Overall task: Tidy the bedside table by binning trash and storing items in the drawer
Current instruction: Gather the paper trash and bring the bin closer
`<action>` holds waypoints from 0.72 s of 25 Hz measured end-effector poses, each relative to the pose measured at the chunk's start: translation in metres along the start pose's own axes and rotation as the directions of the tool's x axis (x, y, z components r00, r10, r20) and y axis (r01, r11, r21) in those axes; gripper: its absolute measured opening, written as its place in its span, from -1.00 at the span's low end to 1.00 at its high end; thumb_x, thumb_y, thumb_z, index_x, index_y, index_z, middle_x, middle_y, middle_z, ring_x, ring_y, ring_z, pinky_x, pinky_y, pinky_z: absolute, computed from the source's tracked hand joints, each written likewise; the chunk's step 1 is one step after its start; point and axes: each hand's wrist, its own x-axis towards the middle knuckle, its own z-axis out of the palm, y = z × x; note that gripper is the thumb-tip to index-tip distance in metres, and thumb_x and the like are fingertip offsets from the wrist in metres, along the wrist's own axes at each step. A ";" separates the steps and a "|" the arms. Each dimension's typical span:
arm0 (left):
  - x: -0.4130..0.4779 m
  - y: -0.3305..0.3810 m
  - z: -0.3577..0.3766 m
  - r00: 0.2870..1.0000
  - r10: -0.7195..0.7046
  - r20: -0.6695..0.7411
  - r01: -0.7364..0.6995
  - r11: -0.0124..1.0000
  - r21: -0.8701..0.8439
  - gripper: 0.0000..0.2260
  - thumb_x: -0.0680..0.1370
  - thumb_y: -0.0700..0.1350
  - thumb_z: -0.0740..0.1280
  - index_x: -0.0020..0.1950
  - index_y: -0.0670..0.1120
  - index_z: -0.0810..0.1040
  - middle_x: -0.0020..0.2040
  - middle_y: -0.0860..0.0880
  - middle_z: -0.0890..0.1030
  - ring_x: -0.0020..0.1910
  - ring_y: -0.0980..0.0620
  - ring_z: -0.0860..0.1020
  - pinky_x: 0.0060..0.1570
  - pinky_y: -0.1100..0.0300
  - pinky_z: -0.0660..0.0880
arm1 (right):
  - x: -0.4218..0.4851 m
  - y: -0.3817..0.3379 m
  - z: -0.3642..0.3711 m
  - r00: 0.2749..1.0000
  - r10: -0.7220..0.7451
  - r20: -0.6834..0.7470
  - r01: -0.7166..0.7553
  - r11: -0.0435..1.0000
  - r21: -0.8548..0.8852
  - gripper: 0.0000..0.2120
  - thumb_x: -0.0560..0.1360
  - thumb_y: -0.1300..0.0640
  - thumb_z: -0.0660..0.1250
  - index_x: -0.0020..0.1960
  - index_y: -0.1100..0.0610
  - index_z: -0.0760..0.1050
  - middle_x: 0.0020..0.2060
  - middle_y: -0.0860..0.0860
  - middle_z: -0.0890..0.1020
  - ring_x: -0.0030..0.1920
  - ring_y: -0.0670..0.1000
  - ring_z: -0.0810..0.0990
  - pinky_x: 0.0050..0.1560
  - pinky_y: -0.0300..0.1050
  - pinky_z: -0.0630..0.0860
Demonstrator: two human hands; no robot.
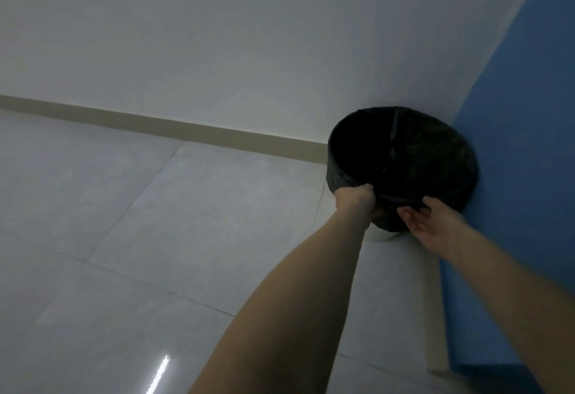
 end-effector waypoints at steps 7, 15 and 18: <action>-0.051 -0.032 -0.019 0.994 -0.083 -0.074 0.073 0.989 -0.130 -0.62 0.54 -0.36 0.19 0.36 -0.23 0.30 0.28 -0.31 0.43 0.14 -0.32 0.54 -0.60 0.18 0.53 | -0.049 0.031 -0.026 0.992 0.090 -0.086 -0.097 0.992 -0.081 -0.83 0.58 0.19 0.10 -0.04 0.27 0.40 -0.28 0.14 0.52 -0.30 0.03 0.51 -0.65 -0.39 0.40; -0.197 -0.116 -0.084 0.964 -0.263 -0.046 0.265 0.964 0.023 -0.83 0.52 -0.45 0.18 0.08 -0.32 0.43 -0.14 -0.23 0.51 -0.27 -0.11 0.55 -0.56 0.15 0.56 | -0.196 0.117 -0.093 0.950 0.245 -0.193 -0.263 0.962 -0.075 -0.82 0.57 0.17 0.11 -0.12 0.23 0.41 -0.30 0.13 0.50 -0.58 -0.05 0.53 -0.69 -0.42 0.30; -0.250 -0.154 -0.113 0.947 -0.321 0.017 0.314 0.934 0.169 -0.89 0.51 -0.44 0.27 0.02 -0.34 0.46 -0.23 -0.13 0.50 -0.31 0.02 0.52 -0.53 0.31 0.52 | -0.252 0.153 -0.124 0.921 0.314 -0.231 -0.338 0.938 -0.071 -0.83 0.57 0.14 0.15 0.05 0.25 0.38 -0.28 0.13 0.52 -0.38 0.01 0.47 -0.69 -0.41 0.30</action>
